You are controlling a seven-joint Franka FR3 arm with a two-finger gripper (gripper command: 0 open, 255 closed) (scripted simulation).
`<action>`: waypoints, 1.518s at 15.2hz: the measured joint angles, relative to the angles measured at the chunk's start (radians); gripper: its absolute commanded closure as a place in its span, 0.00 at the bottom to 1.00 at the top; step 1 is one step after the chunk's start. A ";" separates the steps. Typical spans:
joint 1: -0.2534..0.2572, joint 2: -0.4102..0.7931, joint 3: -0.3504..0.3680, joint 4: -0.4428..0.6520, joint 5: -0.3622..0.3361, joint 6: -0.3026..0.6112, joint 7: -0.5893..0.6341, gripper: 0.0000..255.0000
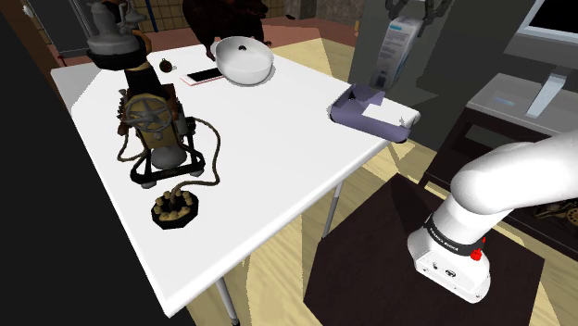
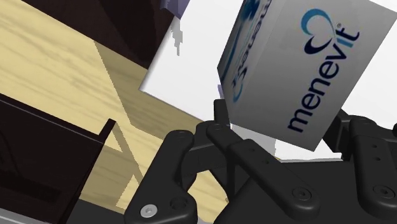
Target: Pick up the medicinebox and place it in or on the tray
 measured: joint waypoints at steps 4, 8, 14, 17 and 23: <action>0.000 -0.029 0.000 -0.077 0.001 0.047 -0.002 1.00; 0.001 -0.051 0.003 -0.150 0.003 0.099 -0.002 1.00; 0.001 -0.064 0.003 -0.197 0.003 0.132 -0.005 1.00; 0.001 -0.065 0.002 -0.197 0.003 0.133 -0.005 1.00; 0.001 -0.065 0.002 -0.197 0.003 0.133 -0.005 0.00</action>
